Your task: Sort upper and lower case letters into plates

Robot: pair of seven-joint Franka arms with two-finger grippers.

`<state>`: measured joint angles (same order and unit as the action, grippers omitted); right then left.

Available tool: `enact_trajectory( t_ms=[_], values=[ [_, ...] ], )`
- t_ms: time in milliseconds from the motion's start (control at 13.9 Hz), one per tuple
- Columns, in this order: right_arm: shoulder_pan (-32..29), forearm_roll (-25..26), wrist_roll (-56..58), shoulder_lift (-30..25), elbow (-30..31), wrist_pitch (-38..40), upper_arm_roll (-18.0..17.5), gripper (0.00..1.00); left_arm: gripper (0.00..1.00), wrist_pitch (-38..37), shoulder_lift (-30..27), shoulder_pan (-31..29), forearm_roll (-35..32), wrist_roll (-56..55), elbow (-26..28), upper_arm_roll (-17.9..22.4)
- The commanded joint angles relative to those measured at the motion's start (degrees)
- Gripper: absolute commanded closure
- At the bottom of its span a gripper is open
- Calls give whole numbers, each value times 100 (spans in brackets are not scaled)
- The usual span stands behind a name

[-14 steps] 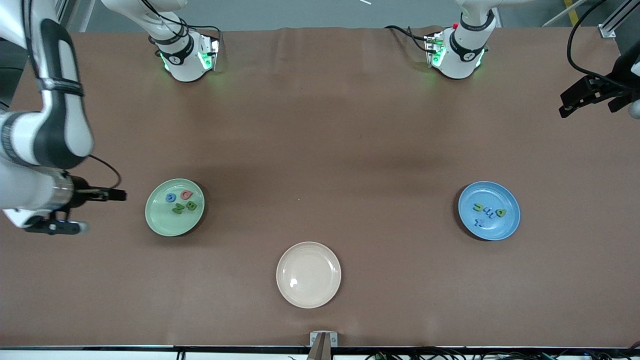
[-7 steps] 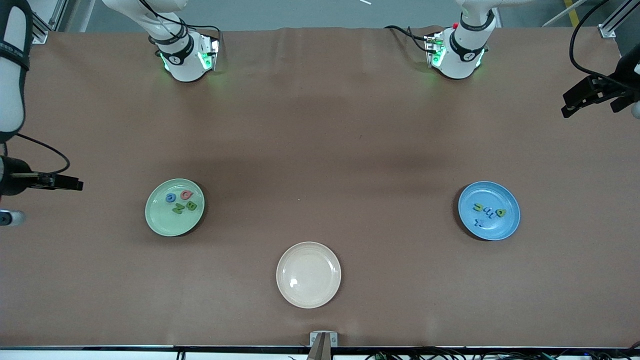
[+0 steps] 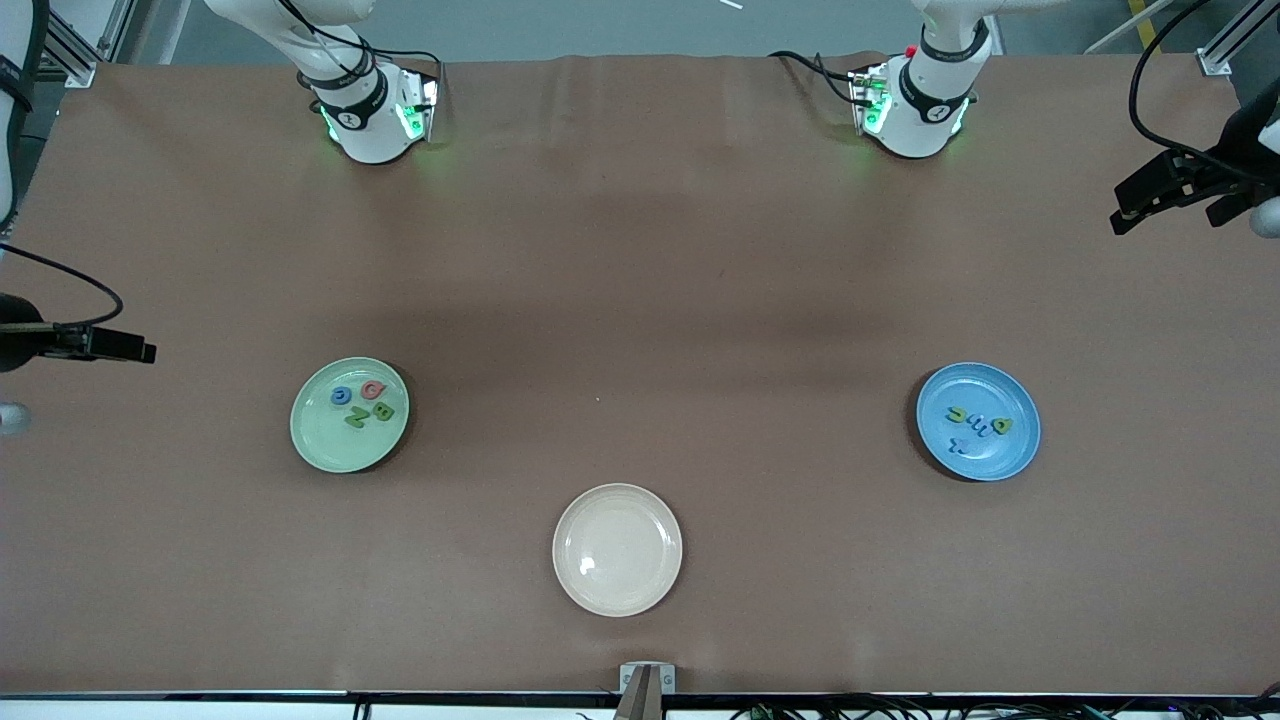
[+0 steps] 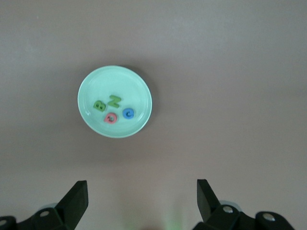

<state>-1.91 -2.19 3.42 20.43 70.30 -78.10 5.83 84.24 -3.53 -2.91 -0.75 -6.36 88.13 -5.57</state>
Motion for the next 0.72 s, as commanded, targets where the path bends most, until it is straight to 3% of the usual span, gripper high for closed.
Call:
enact_trajectory(
  t_ms=[0,649],
  values=[
    [-47,-62,45,-494,386,138,-65,0,0,14,-51,-25,66,144,-6,21],
    [252,175,89,-1584,1547,-424,-38,0,0,31,-33,-42,75,144,11,30]
  ],
)
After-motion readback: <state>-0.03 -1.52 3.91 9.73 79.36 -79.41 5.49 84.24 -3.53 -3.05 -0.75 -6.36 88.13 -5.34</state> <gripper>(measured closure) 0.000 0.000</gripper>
